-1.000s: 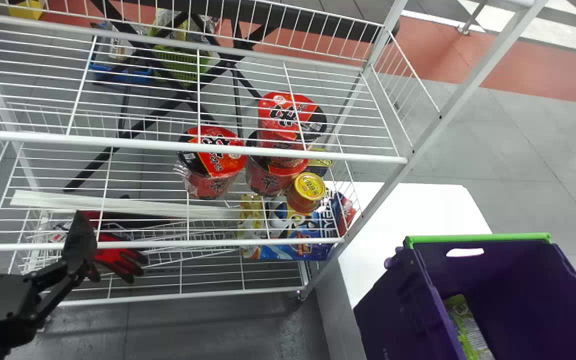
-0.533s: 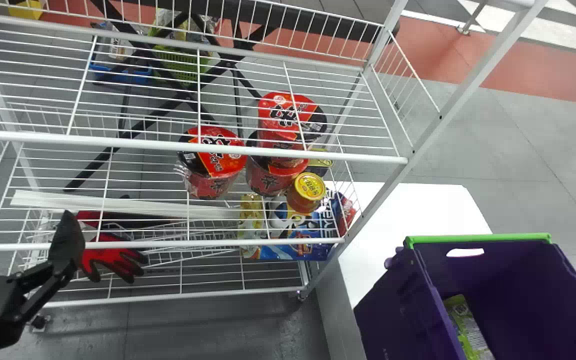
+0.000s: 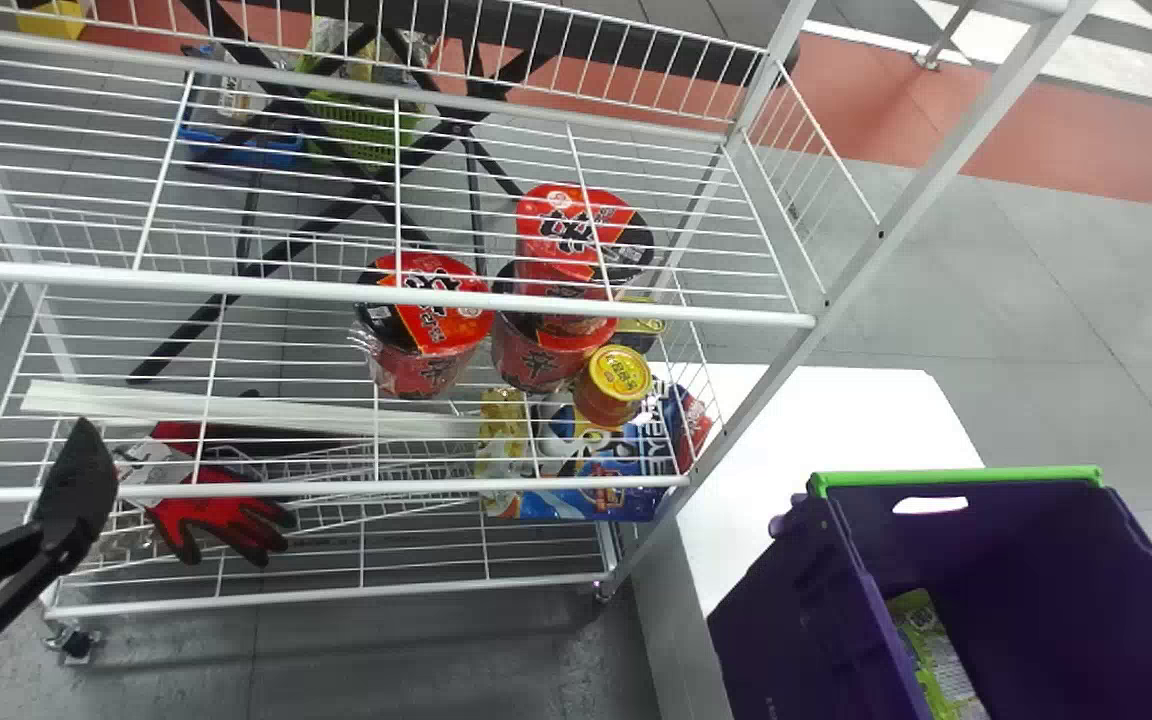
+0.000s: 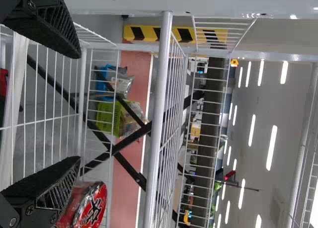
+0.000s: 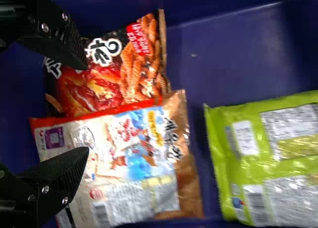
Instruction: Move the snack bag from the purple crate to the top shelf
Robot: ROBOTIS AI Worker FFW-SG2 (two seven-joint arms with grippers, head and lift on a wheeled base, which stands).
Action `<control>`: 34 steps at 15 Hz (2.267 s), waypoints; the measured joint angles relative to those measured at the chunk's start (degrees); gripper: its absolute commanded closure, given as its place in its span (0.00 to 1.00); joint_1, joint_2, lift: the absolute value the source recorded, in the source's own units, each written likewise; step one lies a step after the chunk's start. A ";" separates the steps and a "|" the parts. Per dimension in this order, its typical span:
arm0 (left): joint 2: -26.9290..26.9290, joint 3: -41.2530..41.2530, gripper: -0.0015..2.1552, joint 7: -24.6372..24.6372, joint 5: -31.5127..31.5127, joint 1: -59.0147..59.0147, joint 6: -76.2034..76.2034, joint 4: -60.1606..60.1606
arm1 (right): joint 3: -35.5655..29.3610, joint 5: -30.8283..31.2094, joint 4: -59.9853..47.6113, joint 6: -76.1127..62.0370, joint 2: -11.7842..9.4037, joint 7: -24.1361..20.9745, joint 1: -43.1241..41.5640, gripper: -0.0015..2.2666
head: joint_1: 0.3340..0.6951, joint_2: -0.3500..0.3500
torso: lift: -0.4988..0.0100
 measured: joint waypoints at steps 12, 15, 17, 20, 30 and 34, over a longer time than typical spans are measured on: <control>0.05 0.04 0.04 -0.34 0.76 -0.66 -1.97 1.49 | -0.04 4.81 3.72 -1.98 -0.15 -2.23 -0.54 0.13 | 1.00 0.00 | 0.08; 0.05 0.14 0.04 -0.34 0.87 -0.71 -2.35 1.89 | 0.10 5.20 3.86 -2.50 1.10 -7.43 -0.41 0.17 | 1.00 0.00 | 0.08; 0.05 0.16 0.04 -0.34 1.01 -0.89 -2.47 2.26 | 0.15 5.30 3.98 -4.40 2.24 -10.90 -0.01 0.18 | 1.00 0.00 | 0.08; 0.05 0.19 0.04 -0.61 1.41 -1.53 -2.87 3.22 | -0.24 4.63 4.67 -5.78 2.91 -13.42 0.24 0.18 | 1.00 0.00 | 0.08; 1.72 2.57 0.04 -3.47 5.01 -3.95 -4.07 6.75 | -4.43 -0.70 11.76 -15.10 2.72 -13.88 -2.60 0.18 | 1.00 0.00 | 0.08; 1.89 3.59 0.04 -4.18 5.61 -4.12 -4.07 7.27 | -5.34 -0.06 13.36 -15.26 1.72 -13.05 -3.35 0.18 | 1.00 0.00 | 0.08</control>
